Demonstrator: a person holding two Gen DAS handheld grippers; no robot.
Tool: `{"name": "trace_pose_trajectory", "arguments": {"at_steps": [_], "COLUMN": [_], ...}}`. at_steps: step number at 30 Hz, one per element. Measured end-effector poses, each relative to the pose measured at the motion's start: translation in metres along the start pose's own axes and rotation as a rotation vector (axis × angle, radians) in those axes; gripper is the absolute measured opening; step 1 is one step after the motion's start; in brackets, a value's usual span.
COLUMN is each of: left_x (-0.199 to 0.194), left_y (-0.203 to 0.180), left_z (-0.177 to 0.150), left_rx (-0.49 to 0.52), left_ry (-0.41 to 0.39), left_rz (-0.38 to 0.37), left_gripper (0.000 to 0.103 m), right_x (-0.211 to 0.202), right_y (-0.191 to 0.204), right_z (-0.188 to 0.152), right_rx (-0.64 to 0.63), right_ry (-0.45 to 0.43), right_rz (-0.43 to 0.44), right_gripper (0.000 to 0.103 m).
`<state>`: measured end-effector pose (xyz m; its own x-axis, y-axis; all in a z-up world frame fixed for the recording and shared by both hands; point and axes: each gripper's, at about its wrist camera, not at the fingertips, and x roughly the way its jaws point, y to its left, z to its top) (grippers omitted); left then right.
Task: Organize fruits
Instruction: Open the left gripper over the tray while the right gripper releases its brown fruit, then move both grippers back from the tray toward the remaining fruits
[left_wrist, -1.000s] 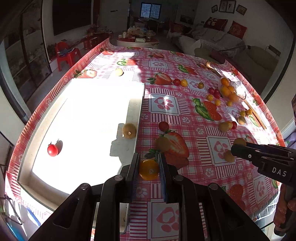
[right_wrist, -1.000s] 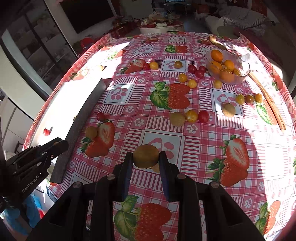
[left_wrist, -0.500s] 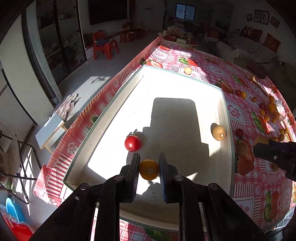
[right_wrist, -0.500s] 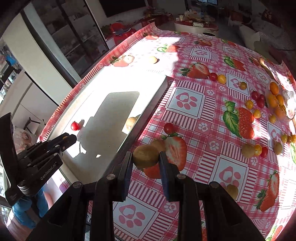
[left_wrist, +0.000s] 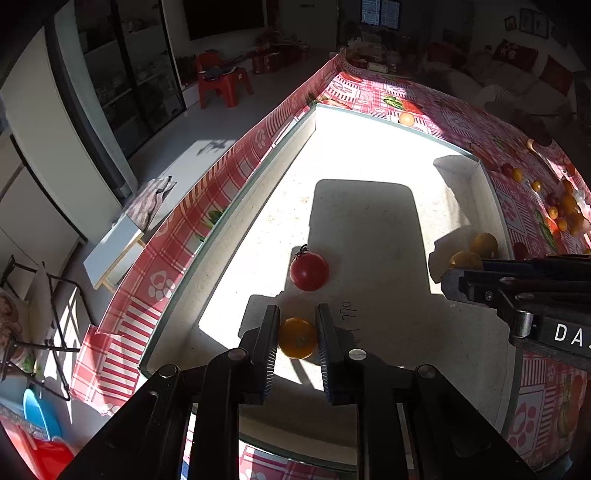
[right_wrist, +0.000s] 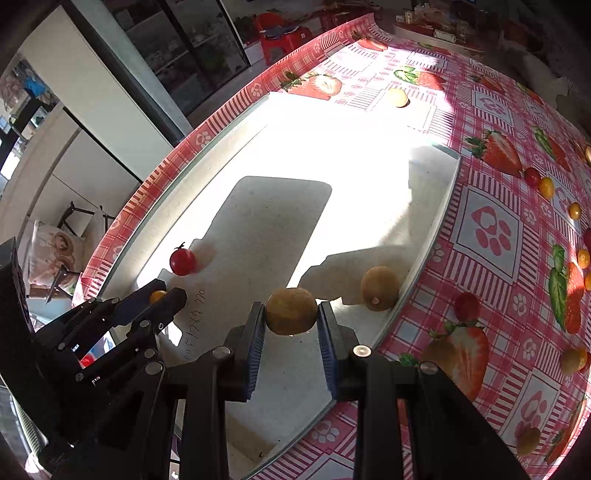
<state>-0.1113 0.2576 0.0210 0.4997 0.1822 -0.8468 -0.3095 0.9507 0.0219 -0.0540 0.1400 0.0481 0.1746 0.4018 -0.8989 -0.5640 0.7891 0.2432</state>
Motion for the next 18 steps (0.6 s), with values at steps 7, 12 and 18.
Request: {"name": "trace_pose_trajectory", "arguments": {"at_steps": [7,12,18], "left_x": [0.000,-0.001,-0.010], "left_y": [-0.002,-0.001,-0.001], "left_z": [0.000,-0.001,-0.003], "left_rx": [0.022,0.004,0.007], "left_ry": [-0.013,-0.025,-0.065], "left_rz": [0.018,0.031,0.042], "left_gripper": [0.022,0.072,0.086], "right_x": [0.017,0.014,-0.011], "right_y": [0.002,0.001,0.001], "right_z": [0.005,0.012,0.016], "right_rx": [-0.017,0.000,0.007], "right_ry": [0.024,0.028,-0.037], "right_rz": [-0.038,-0.023,-0.009], "right_gripper": [0.032,0.050,0.068]}}
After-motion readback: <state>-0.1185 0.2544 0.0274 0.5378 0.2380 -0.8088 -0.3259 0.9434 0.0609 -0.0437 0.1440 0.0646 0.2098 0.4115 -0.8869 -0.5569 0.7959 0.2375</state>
